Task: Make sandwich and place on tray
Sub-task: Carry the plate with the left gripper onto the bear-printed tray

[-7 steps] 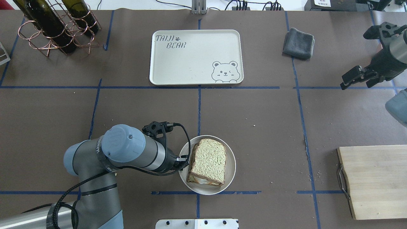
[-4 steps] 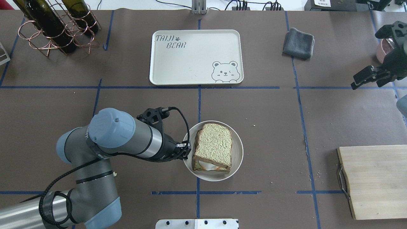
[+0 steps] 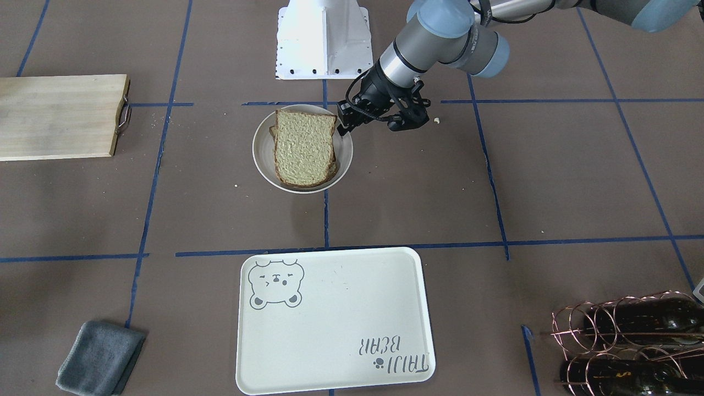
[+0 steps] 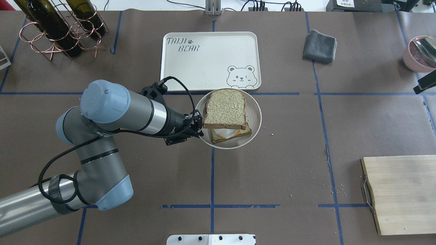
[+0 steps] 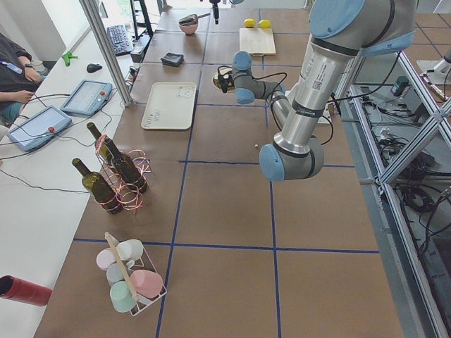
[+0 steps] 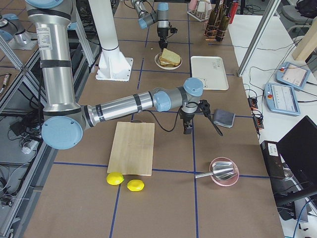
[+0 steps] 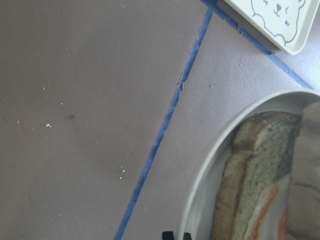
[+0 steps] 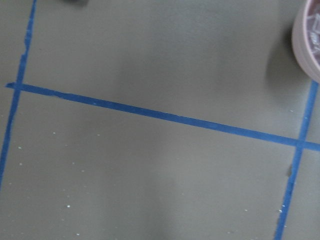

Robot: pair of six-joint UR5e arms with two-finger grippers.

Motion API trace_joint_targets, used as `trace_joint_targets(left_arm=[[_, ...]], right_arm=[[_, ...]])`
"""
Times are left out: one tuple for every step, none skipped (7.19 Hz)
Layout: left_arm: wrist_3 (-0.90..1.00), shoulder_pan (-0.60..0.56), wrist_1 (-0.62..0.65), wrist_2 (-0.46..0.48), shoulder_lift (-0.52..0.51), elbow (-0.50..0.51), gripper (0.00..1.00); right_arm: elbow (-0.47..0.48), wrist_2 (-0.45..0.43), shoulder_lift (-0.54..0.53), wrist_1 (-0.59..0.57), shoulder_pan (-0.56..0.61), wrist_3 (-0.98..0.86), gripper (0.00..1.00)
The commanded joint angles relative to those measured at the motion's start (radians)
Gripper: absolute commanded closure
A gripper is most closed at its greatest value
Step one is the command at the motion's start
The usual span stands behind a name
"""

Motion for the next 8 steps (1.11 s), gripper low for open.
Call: trace_joint_targets(left_arm=[[-0.122, -0.061, -0.007, 0.004, -0.116, 0.189, 1.00], [-0.142, -0.088, -0.009, 0.004, -0.130, 0.224, 1.00], [-0.176, -0.113, -0.009, 0.006, -0.162, 0.279, 1.00], [-0.211, -0.127, -0.028, 0.021, -0.204, 0.367, 1.00], [-0.309, -0.127, -0.105, 0.112, -0.215, 0.428, 1.00], [-0.345, -0.127, -0.127, 0.165, -0.259, 0.514, 1.00], [-0.346, -0.130, -0.142, 0.185, -0.268, 0.544, 1.00], [-0.346, -0.131, -0.162, 0.211, -0.291, 0.602, 1.00]], right_arm=[[-0.022, -0.003, -0.065, 0.010, 0.081, -0.057, 0.00], [-0.021, -0.014, -0.073, 0.015, 0.083, -0.043, 0.00], [-0.016, -0.006, -0.096, 0.014, 0.127, -0.040, 0.00], [-0.015, -0.008, -0.108, 0.014, 0.144, -0.040, 0.00], [-0.015, -0.006, -0.113, 0.014, 0.150, -0.038, 0.00], [-0.015, -0.003, -0.121, 0.014, 0.150, -0.038, 0.00], [-0.016, 0.018, -0.121, 0.014, 0.152, -0.038, 0.00], [-0.016, 0.020, -0.121, 0.012, 0.155, -0.038, 0.00]])
